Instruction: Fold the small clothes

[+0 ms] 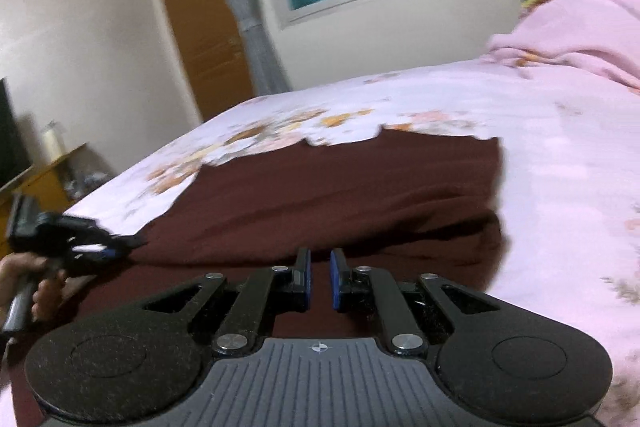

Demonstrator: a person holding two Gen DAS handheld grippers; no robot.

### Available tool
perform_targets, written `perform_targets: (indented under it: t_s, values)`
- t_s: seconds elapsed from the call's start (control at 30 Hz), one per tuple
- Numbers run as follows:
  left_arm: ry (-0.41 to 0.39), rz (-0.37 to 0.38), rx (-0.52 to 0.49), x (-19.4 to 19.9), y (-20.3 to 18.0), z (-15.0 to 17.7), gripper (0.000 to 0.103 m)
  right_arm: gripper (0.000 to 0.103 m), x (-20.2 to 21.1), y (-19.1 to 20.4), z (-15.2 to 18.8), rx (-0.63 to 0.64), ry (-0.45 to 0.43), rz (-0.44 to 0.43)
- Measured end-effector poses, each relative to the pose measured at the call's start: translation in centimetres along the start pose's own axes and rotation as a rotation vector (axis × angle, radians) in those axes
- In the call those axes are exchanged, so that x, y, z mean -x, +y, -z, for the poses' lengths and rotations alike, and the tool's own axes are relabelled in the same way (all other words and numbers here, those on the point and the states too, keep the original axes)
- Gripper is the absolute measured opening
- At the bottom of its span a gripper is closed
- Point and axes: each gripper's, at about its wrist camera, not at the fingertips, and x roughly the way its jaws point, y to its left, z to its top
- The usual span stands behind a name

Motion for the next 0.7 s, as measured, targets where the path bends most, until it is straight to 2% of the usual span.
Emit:
perform_targets:
  t_s: [0.03, 0.07, 0.1, 0.17, 0.2, 0.3, 0.37, 0.43, 0.5, 0.6, 0.7]
  values:
    - [-0.003, 0.015, -0.01, 0.0, -0.3, -0.4, 0.042, 0.036, 0.1, -0.4, -0.3, -0.03, -0.008, 0.001]
    - [-0.008, 0.022, -0.023, 0.0, -0.6, -0.7, 0.047, 0.056, 0.3, -0.8, -0.5, -0.057, -0.024, 0.008]
    - [-0.001, 0.017, -0.045, -0.2, -0.9, -1.0, 0.044, 0.059, 0.5, -1.0, -0.7, -0.069, -0.044, 0.012]
    - [0.06, -0.014, -0.07, -1.1, -1.2, -1.4, 0.02, 0.059, 0.6, -1.2, -1.2, -0.092, -0.063, 0.005]
    - [0.082, -0.006, -0.066, -1.5, -1.2, -1.6, 0.004, 0.059, 0.4, -1.3, -1.4, -0.105, -0.066, -0.002]
    - [0.086, 0.049, -0.071, -1.4, -2.0, -2.3, 0.004, 0.059, -0.3, -1.1, -1.9, -0.096, -0.074, 0.018]
    - [0.05, 0.075, -0.057, -0.9, -2.9, -3.6, 0.004, 0.059, -0.5, -0.9, -2.2, -0.07, -0.1, 0.055]
    - [0.009, 0.115, -0.024, -1.0, -3.5, -6.0, 0.004, 0.059, -1.1, -1.8, -2.9, -0.099, -0.12, 0.093]
    - [-0.018, 0.107, -0.029, -1.5, -4.2, -8.5, 0.004, 0.059, -1.3, -3.1, -3.6, -0.148, -0.136, 0.097]
    - [-0.023, 0.079, -0.042, -3.3, -4.7, -12.1, 0.004, 0.059, -1.7, -4.6, -5.1, -0.13, -0.145, 0.127]
    - [0.04, 0.007, -0.042, -6.0, -4.3, -13.9, 0.004, 0.059, -3.1, -7.2, -7.0, -0.141, -0.136, 0.154]
